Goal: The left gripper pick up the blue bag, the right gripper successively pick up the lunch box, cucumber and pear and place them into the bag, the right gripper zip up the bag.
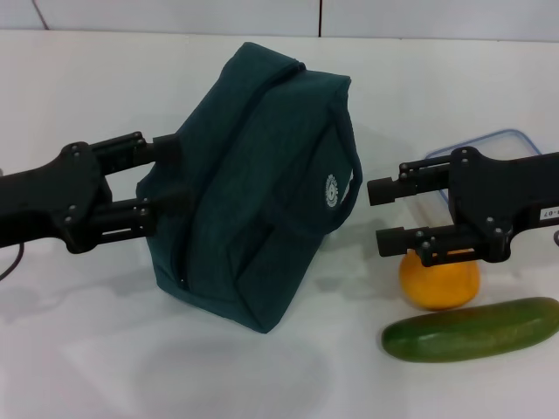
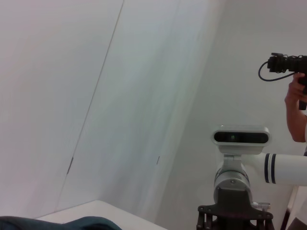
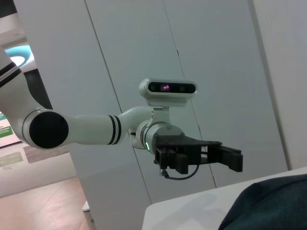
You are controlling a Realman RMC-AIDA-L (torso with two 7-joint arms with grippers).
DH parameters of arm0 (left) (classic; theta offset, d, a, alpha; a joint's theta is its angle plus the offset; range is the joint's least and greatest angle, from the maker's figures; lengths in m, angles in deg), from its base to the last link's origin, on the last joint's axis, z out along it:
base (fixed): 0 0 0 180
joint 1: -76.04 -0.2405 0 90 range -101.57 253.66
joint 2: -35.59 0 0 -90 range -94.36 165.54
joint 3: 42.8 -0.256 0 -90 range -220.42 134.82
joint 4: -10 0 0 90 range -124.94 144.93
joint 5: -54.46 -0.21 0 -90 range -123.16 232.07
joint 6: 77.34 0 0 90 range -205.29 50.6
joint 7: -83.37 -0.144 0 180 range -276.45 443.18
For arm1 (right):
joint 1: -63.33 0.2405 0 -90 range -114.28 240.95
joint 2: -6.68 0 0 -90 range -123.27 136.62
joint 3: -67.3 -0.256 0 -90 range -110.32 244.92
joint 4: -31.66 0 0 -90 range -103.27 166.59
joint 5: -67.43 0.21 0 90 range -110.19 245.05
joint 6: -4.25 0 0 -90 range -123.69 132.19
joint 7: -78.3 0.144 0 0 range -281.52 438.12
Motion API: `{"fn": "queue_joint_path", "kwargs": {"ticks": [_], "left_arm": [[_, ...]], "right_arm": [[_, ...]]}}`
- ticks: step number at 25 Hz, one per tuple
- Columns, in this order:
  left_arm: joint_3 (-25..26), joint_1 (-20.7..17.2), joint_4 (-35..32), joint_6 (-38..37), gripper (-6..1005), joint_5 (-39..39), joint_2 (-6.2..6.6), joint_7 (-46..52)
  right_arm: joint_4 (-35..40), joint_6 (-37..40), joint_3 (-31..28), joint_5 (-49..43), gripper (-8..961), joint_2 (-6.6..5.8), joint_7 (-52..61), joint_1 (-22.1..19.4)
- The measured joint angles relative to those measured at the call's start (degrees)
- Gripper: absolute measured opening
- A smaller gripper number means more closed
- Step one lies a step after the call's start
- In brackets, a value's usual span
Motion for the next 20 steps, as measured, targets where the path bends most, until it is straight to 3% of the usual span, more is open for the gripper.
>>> {"fn": "queue_joint_path", "kwargs": {"ticks": [20], "left_arm": [[-0.2,-0.2,0.0,0.0,756,0.0,-0.24,-0.2]], "right_arm": [[-0.5,0.0,-0.4,0.0,607,-0.07,0.0,-1.0]]}}
